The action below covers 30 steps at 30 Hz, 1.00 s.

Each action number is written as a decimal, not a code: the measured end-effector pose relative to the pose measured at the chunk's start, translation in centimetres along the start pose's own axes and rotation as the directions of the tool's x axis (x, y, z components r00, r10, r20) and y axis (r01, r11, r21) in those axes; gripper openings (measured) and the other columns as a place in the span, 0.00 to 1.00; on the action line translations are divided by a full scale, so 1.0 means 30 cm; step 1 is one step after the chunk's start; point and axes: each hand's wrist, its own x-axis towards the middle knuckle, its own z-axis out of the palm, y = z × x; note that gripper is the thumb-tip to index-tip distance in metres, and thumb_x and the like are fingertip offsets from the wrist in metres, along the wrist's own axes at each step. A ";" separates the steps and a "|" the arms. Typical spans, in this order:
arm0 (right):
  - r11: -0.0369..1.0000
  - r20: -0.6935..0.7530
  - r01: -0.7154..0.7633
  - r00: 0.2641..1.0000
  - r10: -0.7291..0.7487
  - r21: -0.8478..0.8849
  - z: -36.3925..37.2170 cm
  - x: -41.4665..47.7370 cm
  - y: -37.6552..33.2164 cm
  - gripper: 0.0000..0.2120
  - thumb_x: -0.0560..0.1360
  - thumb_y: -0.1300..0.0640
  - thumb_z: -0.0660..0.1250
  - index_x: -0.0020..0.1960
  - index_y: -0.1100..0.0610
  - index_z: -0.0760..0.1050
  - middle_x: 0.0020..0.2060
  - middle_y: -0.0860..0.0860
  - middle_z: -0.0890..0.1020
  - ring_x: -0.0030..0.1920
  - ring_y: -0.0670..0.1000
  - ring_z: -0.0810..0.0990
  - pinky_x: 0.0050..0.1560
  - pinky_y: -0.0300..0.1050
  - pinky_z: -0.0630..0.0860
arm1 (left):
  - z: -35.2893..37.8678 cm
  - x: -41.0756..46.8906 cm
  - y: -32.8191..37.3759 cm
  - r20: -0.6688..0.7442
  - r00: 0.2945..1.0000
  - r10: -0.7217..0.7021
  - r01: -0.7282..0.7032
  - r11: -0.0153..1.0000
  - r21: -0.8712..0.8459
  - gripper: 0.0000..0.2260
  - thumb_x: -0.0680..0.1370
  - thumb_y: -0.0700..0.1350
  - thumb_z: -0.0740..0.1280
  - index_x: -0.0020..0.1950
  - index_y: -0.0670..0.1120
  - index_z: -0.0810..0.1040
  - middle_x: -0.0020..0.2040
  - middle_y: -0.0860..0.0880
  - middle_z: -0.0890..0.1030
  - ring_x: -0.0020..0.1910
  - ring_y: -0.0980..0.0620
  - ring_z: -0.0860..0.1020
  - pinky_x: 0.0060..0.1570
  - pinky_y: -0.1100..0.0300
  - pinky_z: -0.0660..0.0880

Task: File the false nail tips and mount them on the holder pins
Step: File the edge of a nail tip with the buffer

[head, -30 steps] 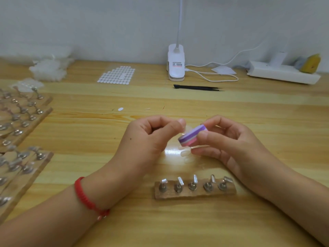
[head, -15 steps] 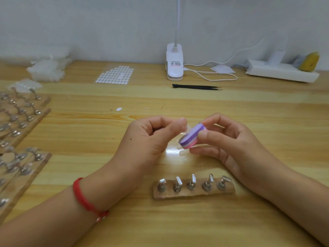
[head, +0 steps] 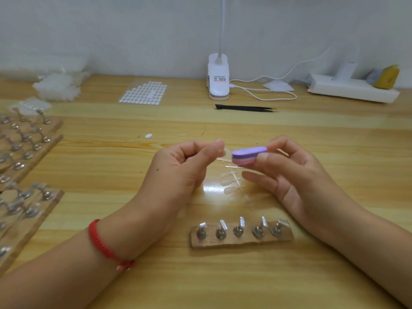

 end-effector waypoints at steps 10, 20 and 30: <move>0.938 0.100 0.036 0.995 -0.001 -0.345 0.002 -0.010 0.022 0.09 0.64 0.64 0.74 0.39 0.51 0.81 0.41 0.51 0.85 0.42 0.54 0.86 0.47 0.51 0.82 | -0.001 0.000 -0.002 0.003 1.000 -0.001 0.001 1.000 -0.014 0.13 0.64 0.59 0.70 0.37 0.50 0.83 0.22 0.55 0.61 0.23 0.56 0.57 0.23 0.69 0.59; 0.999 -0.033 0.017 0.999 -0.015 0.037 -0.012 0.009 0.002 0.21 0.61 0.62 0.75 0.53 0.58 0.75 0.41 0.57 0.85 0.42 0.53 0.85 0.41 0.41 0.80 | -0.003 -0.001 0.003 -0.021 1.000 -0.011 0.011 1.000 -0.019 0.13 0.63 0.57 0.71 0.36 0.48 0.83 0.24 0.53 0.60 0.25 0.54 0.56 0.22 0.69 0.59; 0.999 -0.075 0.031 0.997 -0.029 0.020 -0.010 0.005 -0.004 0.24 0.61 0.63 0.74 0.56 0.58 0.74 0.40 0.57 0.85 0.41 0.52 0.85 0.43 0.40 0.80 | -0.004 -0.002 0.004 0.001 1.000 -0.013 0.013 1.000 0.021 0.11 0.64 0.58 0.70 0.35 0.50 0.82 0.23 0.54 0.61 0.23 0.55 0.57 0.22 0.68 0.59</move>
